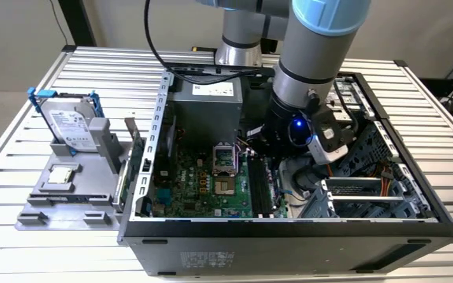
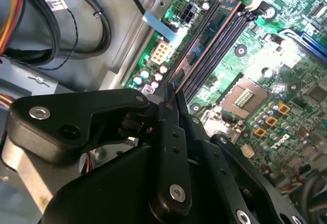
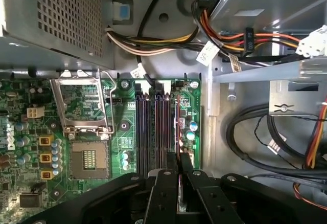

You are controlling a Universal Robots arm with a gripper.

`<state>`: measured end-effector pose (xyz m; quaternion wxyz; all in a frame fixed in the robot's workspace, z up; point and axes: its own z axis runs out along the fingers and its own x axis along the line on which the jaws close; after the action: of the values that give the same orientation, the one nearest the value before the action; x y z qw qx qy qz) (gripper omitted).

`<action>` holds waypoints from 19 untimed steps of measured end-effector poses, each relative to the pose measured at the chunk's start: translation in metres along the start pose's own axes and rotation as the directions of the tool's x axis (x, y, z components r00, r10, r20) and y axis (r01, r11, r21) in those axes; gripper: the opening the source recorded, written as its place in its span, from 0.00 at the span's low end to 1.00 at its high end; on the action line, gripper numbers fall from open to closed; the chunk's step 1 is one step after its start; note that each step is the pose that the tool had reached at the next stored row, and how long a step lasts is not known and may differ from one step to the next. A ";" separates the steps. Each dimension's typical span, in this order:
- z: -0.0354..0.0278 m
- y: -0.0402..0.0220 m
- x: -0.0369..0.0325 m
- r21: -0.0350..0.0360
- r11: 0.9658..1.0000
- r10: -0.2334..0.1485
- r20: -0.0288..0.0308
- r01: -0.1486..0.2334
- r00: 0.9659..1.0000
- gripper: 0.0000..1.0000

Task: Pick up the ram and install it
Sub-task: 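Insert the ram into the slot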

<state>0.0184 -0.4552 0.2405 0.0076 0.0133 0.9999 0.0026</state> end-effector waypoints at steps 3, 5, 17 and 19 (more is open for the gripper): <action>0.0038 -0.0005 0.0002 0.000 1.000 -0.007 0.000 0.007 1.000 0.00; 0.0038 -0.0005 0.0002 0.000 1.000 -0.007 0.000 0.007 1.000 0.00; 0.0108 -0.0021 0.0030 0.000 1.000 -0.008 0.000 0.008 1.000 0.00; 0.0122 -0.0022 0.0033 0.000 1.000 -0.009 0.000 0.009 1.000 0.00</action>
<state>0.0152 -0.4572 0.2282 0.0074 0.0090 0.9999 0.0027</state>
